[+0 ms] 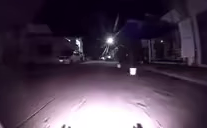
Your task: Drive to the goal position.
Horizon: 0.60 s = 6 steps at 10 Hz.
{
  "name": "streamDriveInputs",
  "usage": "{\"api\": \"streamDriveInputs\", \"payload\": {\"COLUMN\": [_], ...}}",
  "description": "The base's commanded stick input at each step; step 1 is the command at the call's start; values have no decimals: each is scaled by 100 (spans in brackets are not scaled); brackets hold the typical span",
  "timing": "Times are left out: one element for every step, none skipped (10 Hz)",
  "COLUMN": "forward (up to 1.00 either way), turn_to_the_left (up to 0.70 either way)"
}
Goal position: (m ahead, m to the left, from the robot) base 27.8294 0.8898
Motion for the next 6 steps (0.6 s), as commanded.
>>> {"api": "streamDriveInputs", "payload": {"forward": [45,45,45,45,45,45], "turn_to_the_left": [0,0,0,0,0,0]}}
